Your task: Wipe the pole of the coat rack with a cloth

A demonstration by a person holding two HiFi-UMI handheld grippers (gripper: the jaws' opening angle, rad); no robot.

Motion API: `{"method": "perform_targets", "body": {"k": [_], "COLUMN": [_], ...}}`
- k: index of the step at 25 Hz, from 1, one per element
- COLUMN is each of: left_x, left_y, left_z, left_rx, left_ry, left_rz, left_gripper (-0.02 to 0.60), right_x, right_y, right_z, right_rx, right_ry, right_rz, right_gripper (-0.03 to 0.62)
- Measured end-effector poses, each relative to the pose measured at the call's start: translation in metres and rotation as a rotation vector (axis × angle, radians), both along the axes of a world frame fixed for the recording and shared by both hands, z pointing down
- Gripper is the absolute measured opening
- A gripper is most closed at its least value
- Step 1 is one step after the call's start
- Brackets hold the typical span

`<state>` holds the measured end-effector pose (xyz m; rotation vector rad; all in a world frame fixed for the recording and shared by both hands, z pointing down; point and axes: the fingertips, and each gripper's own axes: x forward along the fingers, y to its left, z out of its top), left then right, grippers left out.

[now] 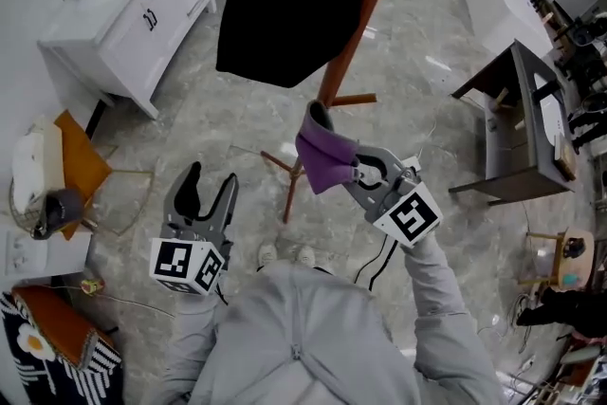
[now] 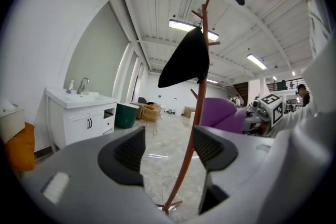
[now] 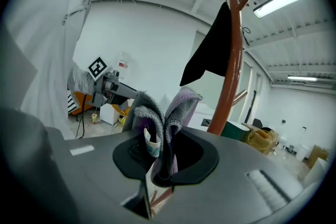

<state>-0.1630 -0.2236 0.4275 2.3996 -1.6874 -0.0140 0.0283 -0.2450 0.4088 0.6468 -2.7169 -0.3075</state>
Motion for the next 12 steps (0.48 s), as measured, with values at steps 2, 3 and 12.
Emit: {"method": "perform_targets", "body": {"k": [2, 3, 12], "left_x": [-0.010, -0.015, -0.047], "left_y": [0.004, 0.007, 0.024], "left_z": [0.000, 0.001, 0.008], "left_rx": [-0.002, -0.002, -0.018], "left_ry": [-0.002, -0.003, -0.001], "left_rz": [-0.031, -0.047, -0.144], "left_gripper": [0.308, 0.308, 0.308], "right_x": [-0.009, -0.013, -0.014], "right_y": [-0.010, -0.016, -0.074], "right_z": [0.004, 0.006, 0.059], "right_rx": [0.024, 0.038, 0.089], "right_ry": [0.043, 0.069, 0.286], "right_rz": [-0.037, -0.052, -0.074], "right_gripper": [0.057, 0.057, 0.057]}}
